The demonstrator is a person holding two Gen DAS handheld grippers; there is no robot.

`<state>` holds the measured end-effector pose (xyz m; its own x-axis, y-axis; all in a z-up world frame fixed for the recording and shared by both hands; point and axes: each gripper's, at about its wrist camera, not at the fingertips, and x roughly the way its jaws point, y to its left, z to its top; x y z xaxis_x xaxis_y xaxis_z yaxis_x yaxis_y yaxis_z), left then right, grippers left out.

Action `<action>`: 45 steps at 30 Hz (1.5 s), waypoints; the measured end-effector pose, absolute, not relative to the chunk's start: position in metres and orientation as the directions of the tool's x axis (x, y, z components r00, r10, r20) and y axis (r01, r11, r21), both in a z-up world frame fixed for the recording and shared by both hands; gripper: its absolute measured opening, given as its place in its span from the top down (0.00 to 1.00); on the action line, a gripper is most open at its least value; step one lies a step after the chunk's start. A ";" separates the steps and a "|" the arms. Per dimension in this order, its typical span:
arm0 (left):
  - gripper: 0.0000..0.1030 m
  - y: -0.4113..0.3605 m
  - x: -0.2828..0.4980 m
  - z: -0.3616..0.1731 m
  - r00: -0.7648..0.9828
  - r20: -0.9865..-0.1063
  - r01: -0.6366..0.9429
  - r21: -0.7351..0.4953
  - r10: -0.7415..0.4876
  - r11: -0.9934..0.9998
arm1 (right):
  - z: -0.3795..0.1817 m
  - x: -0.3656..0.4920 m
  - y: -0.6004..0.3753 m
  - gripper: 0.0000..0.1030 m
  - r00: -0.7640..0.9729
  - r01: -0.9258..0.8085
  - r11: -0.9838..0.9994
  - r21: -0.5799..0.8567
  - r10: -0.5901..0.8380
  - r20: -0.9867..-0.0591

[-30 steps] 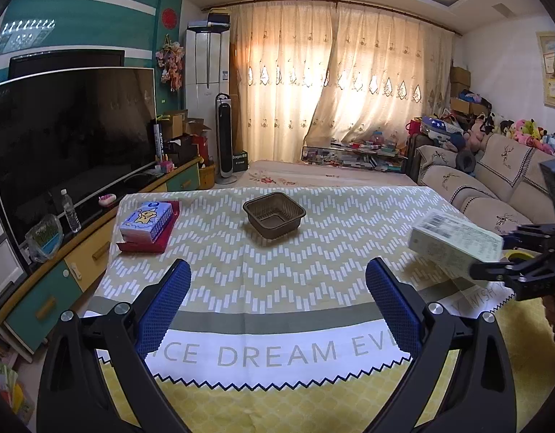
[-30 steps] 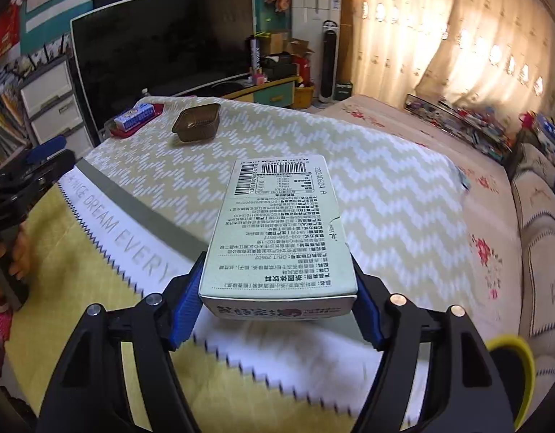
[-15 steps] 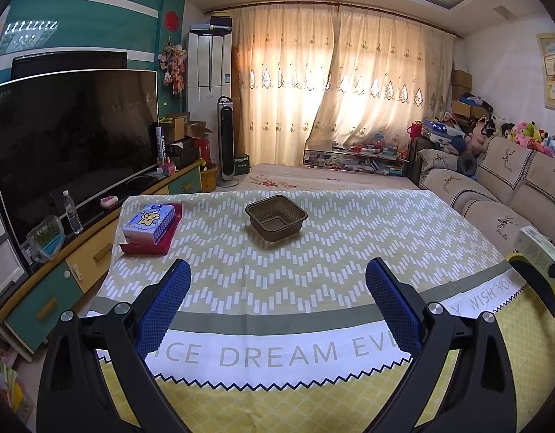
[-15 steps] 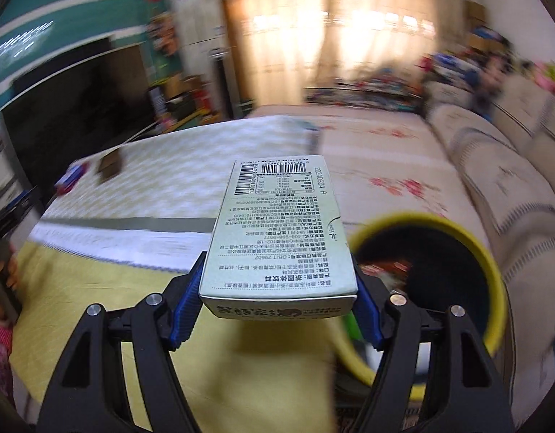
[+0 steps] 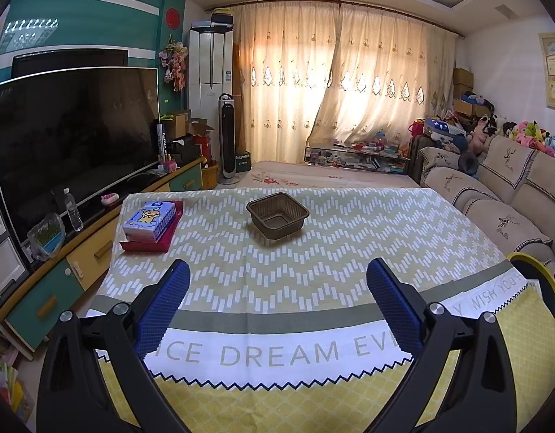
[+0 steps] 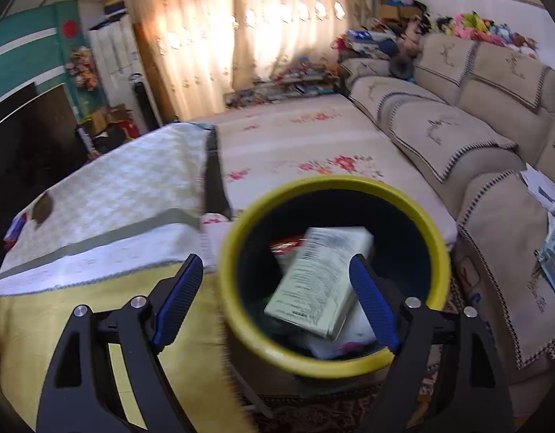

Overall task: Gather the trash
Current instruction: 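Carry the white-green box to the bin and open the right tool, then move the left tool to the brown plastic tray and grasp its rim, then carry the brown tray to the bin and open the left tool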

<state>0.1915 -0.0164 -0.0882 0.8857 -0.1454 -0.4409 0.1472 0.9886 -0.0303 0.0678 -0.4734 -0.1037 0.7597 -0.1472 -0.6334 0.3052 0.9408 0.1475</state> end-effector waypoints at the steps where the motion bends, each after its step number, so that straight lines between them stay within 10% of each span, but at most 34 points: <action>1: 0.06 -0.016 0.191 -0.088 0.886 -0.440 0.146 -0.029 -0.144 0.989 | -0.102 0.066 -0.465 0.24 0.771 0.287 0.946 0.152 -0.133 -0.623; 16: 0.07 -0.058 0.242 -0.068 0.816 -0.531 0.295 0.042 -0.229 0.955 | -0.053 0.067 -0.399 0.15 0.887 0.131 0.983 0.131 -0.057 -0.458; 45: 0.79 -0.087 0.402 -0.141 0.632 -0.751 0.504 0.209 -0.192 0.838 | -0.079 0.098 -0.380 0.14 0.846 0.073 0.979 0.190 0.041 -0.531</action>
<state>0.4016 -0.0867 -0.1407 0.6316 -0.1921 -0.7511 0.5039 0.8380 0.2094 0.0985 -0.3799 -0.0790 0.8461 0.0407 -0.5315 0.0725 0.9790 0.1904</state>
